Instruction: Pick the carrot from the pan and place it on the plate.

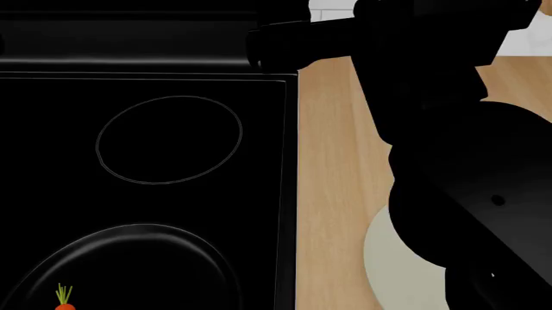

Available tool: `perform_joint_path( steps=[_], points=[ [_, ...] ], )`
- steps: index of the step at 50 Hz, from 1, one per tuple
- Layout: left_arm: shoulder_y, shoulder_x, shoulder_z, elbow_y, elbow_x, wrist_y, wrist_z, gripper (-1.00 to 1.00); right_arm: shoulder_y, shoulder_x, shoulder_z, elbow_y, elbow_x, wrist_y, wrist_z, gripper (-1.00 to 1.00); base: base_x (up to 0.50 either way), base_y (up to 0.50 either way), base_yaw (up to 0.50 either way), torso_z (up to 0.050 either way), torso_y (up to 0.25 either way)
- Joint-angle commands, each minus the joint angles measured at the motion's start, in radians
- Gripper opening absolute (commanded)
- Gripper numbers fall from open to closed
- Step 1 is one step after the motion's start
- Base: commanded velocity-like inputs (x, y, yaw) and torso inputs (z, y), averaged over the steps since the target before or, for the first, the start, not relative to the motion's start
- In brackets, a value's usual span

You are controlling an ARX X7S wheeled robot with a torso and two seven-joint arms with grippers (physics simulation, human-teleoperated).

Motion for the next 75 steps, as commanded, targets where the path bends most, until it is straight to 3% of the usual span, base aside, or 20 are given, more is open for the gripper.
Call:
perform_joint_path(
  steps=[1, 35, 49, 64, 70, 75],
  points=[
    [0.0, 0.011, -0.045, 0.008, 0.007, -0.017, 0.022, 1.0, 0.002, -0.019, 0.002, 0.007, -0.012, -0.009, -0.015, 1.0, 0.0, 0.0, 0.0, 0.0, 0.0],
    [0.022, -0.004, -0.022, 0.018, -0.007, -0.012, 0.002, 1.0, -0.015, -0.001, -0.006, 0.01, 0.02, -0.029, -0.002, 1.0, 0.0, 0.0, 0.0, 0.0, 0.0],
    [0.029, -0.003, -0.033, 0.019, -0.02, -0.002, 0.0, 1.0, -0.023, 0.007, -0.018, 0.021, 0.02, -0.05, -0.004, 1.0, 0.0, 0.0, 0.0, 0.0, -0.201],
    [0.036, -0.031, -0.038, 0.086, -0.003, -0.057, -0.003, 1.0, -0.017, 0.017, -0.05, 0.015, 0.031, -0.03, 0.006, 1.0, 0.0, 0.0, 0.0, 0.0, -0.001],
    [0.103, -0.085, -0.03, 0.168, 0.077, -0.131, 0.018, 1.0, -0.013, 0.024, -0.065, 0.029, 0.03, -0.032, -0.001, 1.0, 0.0, 0.0, 0.0, 0.0, 0.0],
    [0.163, -0.084, -0.082, 0.19, 0.366, -0.132, 0.234, 1.0, -0.019, 0.03, -0.074, 0.049, 0.021, -0.051, -0.014, 1.0, 0.0, 0.0, 0.0, 0.0, 0.0]
  ],
)
